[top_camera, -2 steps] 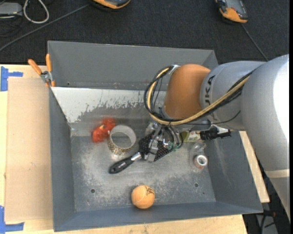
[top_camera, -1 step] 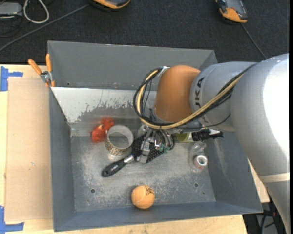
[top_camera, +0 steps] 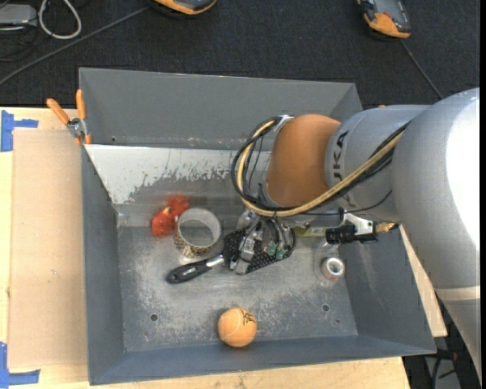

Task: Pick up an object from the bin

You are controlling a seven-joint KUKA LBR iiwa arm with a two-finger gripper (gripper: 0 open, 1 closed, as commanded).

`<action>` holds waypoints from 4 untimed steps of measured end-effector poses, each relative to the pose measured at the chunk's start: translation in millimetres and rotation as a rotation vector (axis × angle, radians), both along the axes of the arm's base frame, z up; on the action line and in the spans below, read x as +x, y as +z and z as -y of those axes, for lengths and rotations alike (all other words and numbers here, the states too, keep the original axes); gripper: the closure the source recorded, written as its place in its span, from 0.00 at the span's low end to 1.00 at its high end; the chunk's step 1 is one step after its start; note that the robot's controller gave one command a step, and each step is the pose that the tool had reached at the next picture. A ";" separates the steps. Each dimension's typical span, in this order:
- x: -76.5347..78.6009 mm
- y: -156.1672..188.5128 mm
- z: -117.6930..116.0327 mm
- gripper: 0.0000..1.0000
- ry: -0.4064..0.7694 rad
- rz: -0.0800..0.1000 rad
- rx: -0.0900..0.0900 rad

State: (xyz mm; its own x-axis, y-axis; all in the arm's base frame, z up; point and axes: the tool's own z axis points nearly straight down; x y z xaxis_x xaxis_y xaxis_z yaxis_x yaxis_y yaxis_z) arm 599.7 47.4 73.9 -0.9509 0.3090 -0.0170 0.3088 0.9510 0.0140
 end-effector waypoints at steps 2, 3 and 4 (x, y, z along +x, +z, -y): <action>-0.2 -0.1 -0.2 1.00 0.000 -0.001 0.000; -0.3 -0.2 -0.2 1.00 0.001 -0.001 0.000; -1.1 -1.6 1.3 0.00 0.001 -0.004 -0.003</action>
Offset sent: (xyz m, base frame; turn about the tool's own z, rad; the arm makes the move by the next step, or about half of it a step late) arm 0.0000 0.0000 0.0000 0.0000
